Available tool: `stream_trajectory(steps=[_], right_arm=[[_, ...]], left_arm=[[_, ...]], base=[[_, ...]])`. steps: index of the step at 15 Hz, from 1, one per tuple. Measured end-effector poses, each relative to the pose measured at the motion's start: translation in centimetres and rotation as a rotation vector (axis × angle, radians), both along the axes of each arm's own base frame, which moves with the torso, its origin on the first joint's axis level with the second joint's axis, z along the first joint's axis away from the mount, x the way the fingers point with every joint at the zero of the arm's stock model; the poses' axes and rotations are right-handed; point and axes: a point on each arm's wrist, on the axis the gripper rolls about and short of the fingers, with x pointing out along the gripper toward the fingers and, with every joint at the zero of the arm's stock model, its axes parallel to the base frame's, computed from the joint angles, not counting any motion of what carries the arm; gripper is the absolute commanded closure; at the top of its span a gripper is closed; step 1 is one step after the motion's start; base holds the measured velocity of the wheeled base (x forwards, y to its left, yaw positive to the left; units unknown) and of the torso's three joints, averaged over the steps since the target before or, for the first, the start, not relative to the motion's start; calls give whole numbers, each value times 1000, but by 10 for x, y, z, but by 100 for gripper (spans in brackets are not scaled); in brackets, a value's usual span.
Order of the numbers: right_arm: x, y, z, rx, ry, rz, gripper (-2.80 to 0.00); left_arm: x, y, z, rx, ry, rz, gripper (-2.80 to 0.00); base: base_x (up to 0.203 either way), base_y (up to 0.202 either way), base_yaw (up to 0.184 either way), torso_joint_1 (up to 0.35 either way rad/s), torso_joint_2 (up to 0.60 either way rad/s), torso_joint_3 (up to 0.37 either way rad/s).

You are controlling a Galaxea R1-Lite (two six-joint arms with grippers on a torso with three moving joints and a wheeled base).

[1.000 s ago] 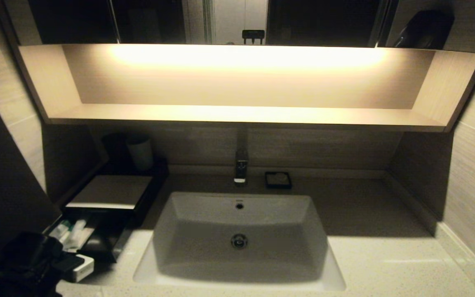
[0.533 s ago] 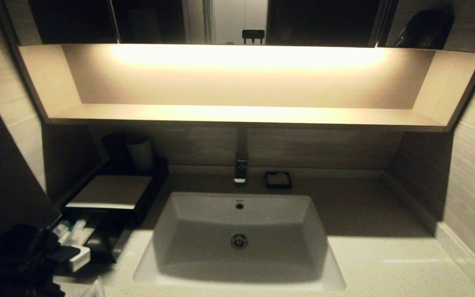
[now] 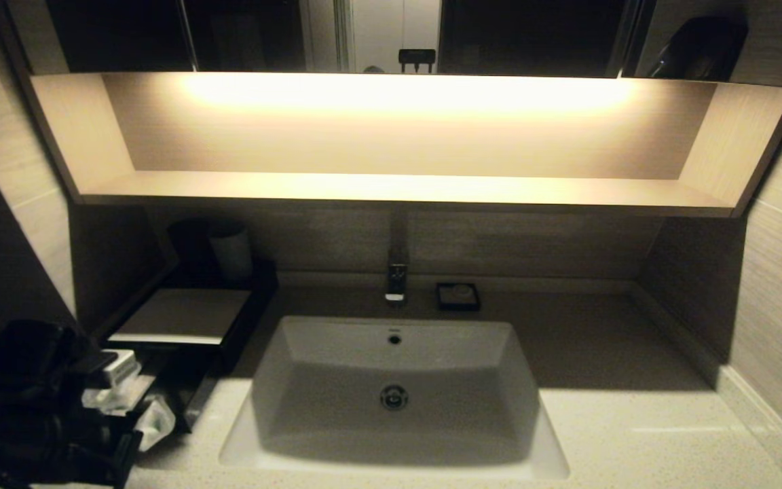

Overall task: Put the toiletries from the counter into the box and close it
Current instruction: Place the bathroom toiletry into the drawer

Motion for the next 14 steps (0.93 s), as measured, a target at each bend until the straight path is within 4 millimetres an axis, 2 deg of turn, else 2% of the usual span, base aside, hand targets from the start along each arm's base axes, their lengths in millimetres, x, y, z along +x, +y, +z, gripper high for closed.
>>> stream_trajectory(steps=[5, 8, 14], right_arm=[[0, 0, 0, 0, 0, 0, 0], [0, 0, 0, 0, 0, 0, 0], [0, 0, 0, 0, 0, 0, 0]], left_arm=[[21, 10, 29, -10, -58, 70, 0], [36, 17, 46, 8, -26, 102, 0], [73, 26, 46, 38, 134, 158, 0]], base=[[0, 0, 0, 0, 0, 0], [0, 0, 0, 0, 0, 0], [0, 0, 0, 0, 0, 0]])
